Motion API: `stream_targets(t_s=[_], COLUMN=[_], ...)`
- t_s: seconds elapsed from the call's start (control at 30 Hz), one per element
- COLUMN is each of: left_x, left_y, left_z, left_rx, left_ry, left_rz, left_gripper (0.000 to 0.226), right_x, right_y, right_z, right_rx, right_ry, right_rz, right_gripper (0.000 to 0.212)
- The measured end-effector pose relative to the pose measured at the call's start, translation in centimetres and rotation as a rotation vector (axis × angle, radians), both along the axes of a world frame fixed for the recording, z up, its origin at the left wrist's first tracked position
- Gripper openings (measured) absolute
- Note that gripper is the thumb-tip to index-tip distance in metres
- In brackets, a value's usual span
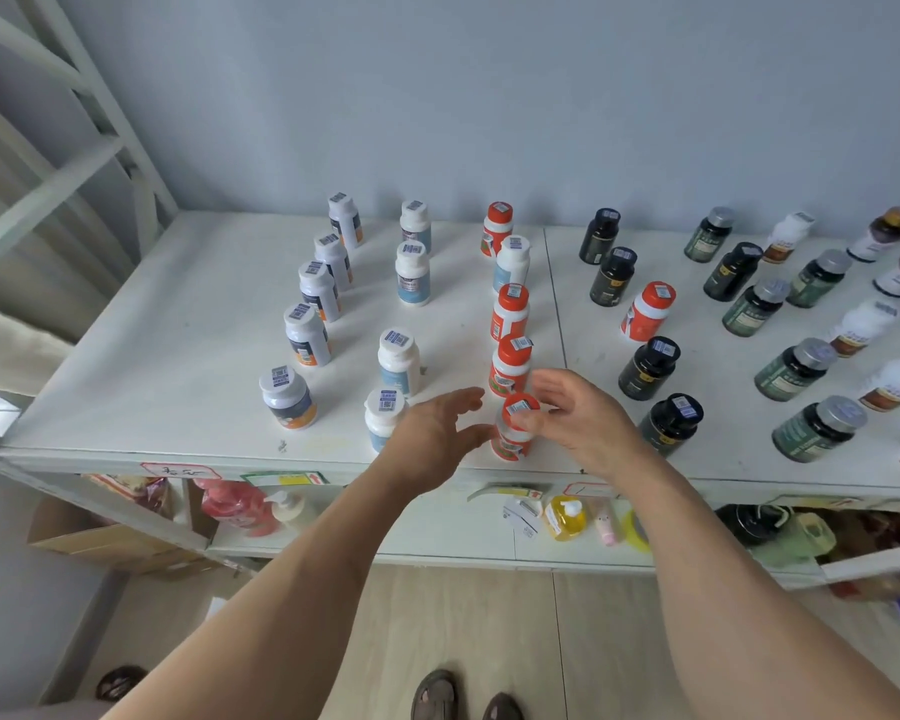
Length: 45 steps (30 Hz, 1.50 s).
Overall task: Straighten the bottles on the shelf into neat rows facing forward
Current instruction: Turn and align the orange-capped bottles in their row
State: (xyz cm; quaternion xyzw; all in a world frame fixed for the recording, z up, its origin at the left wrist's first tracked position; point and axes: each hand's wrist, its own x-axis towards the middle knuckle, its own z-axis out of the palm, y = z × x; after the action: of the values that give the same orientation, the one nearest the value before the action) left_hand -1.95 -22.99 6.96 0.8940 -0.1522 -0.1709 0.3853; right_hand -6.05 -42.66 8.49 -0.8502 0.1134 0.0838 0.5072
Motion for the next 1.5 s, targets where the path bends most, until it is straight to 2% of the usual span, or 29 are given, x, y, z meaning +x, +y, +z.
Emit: stream_targets(t_s=[0.07, 0.17, 0.33, 0.47, 0.67, 0.83, 1.07, 1.5], left_x=[0.2, 1.0, 3.0, 4.2, 5.5, 6.5, 8.2, 8.6], left_y=[0.1, -0.2, -1.8, -3.3, -4.8, -4.8, -4.3, -4.1], left_z=[0.4, 1.0, 2.1, 1.9, 1.4, 2.1, 2.9, 3.1], left_rx=[-0.031, -0.078, -0.076, -0.022, 0.037, -0.005, -0.163, -0.184], left_ry=[0.000, -0.003, 0.022, 0.066, 0.154, 0.160, 0.241, 0.334], left_rz=[0.021, 0.063, 0.116, 0.151, 0.136, 0.064, 0.035, -0.019], left_gripper=[0.053, 0.052, 0.055, 0.060, 0.062, 0.045, 0.032, 0.041], right_x=[0.9, 2.8, 6.2, 7.6, 8.6, 9.6, 10.6, 10.4], right_y=[-0.6, -0.9, -0.8, -0.8, -1.4, -2.1, -1.9, -1.9], right_z=[1.3, 2.8, 3.0, 1.8, 1.9, 3.8, 5.4, 5.1], right_rx=[-0.039, -0.126, -0.207, -0.261, -0.267, -0.274, -0.292, -0.282], right_ry=[-0.038, -0.078, 0.002, 0.093, 0.081, 0.044, 0.003, 0.042], right_rz=[-0.048, -0.073, 0.030, 0.110, 0.150, 0.169, 0.131, 0.101], right_gripper=[0.061, 0.059, 0.056, 0.066, 0.057, 0.055, 0.049, 0.055])
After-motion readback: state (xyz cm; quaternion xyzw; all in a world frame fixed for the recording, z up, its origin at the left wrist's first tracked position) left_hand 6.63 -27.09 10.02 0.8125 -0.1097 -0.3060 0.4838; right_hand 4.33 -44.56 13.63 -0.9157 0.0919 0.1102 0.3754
